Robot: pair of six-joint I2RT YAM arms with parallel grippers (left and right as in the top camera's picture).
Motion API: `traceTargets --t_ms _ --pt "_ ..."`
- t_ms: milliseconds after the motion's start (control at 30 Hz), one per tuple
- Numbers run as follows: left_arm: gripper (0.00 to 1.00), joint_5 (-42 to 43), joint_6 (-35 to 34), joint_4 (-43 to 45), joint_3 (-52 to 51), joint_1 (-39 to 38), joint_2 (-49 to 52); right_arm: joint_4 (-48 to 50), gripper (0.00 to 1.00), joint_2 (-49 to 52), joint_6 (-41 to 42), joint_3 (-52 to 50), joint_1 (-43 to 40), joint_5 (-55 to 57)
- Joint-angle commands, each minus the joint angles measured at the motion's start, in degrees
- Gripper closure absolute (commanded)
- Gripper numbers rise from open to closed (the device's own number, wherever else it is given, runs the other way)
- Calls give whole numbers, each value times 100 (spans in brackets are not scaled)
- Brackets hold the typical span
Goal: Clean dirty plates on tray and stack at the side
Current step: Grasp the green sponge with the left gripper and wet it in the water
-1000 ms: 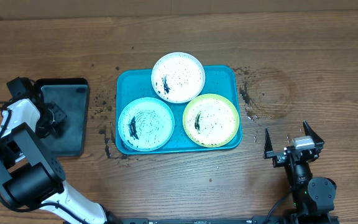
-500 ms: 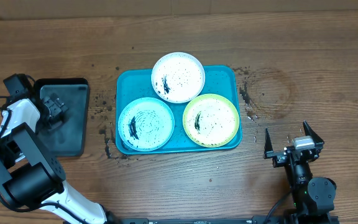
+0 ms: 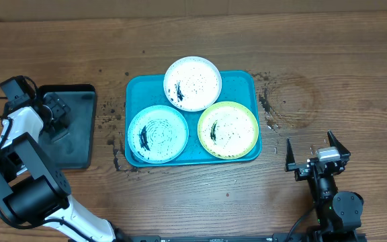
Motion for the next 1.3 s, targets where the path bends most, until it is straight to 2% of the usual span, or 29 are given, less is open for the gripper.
traceTargets --t_ms 0,267,333,433,533,600,667,767,800,867,900,967,1000,1033,1167,1267 --pt "18 219 70 44 -31 -4 83 31 0 -46 39 -57 17 35" --pt "19 39 68 -63 -138 -4 374 31 0 -44 39 -57 17 35" --pt "23 39 68 -142 -138 -4 448 33 0 -46 39 -57 17 35" --pt "45 39 68 -258 -129 -4 452 31 0 -46 39 -57 17 35" --pt "76 39 68 -389 -118 -4 387 31 0 -46 39 -57 17 35" --pt "89 39 70 -520 -118 -4 332 31 0 -46 39 -57 17 35" --pt "96 44 68 -662 -118 -4 293 31 0 -46 39 -57 17 35" --pt "96 83 70 -833 -118 -4 275 31 0 -46 42 -57 17 35" --pt "90 79 70 -841 -118 -4 275 33 0 -46 42 -57 17 35" --pt "37 72 76 -798 -118 -4 275 31 0 -46 42 -57 17 35" --pt "25 66 109 -730 -118 -4 275 31 0 -46 39 -57 17 35" --pt "15 35 197 -584 -118 -4 275 31 0 -46 42 -57 17 35" --pt "5 37 280 -501 -118 -4 275 31 0 -44 39 -57 17 35" --pt "2 37 382 -417 -118 -4 275 31 0 -46 39 -57 17 35" --pt "6 35 678 -138 -118 -4 278 33 0 -44 42 -57 17 35" --pt "18 39 671 -9 -120 -4 291 31 0 -46 42 -57 17 35"
